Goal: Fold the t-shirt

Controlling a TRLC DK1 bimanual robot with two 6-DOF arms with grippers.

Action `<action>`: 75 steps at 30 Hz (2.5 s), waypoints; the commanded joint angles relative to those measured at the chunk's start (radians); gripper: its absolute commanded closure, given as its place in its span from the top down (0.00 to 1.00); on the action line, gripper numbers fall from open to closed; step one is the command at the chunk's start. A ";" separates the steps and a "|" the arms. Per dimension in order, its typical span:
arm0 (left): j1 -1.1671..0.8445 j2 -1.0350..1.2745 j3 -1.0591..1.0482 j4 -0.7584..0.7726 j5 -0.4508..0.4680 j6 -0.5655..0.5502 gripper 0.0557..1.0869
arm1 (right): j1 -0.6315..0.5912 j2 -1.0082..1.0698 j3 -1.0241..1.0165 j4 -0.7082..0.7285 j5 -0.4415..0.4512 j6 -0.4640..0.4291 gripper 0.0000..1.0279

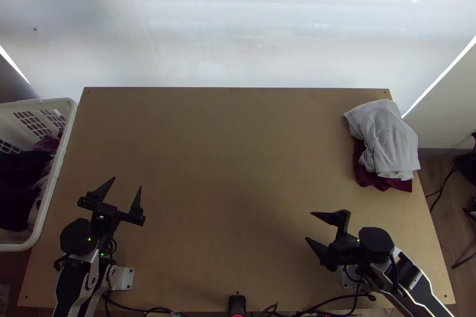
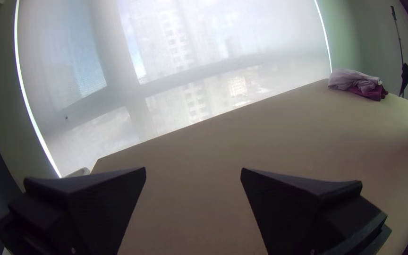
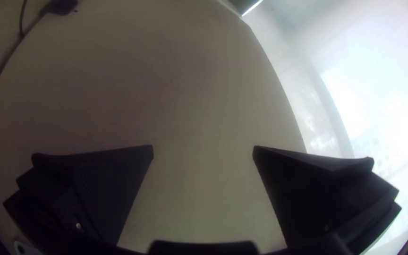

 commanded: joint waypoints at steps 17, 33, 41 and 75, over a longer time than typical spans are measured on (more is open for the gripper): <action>-0.008 0.000 0.000 0.000 0.000 0.000 0.95 | 0.089 0.000 0.000 -0.015 -0.001 -0.074 0.95; -0.109 0.000 0.000 0.002 0.000 -0.067 0.95 | 0.118 0.002 0.000 -0.014 0.022 -0.218 0.95; -0.123 0.006 0.002 0.006 0.009 0.005 0.93 | 0.221 0.000 0.000 0.011 0.026 -0.131 0.95; 0.373 0.369 0.480 -0.104 0.134 0.000 0.95 | -0.103 0.559 0.552 0.382 0.338 0.348 0.95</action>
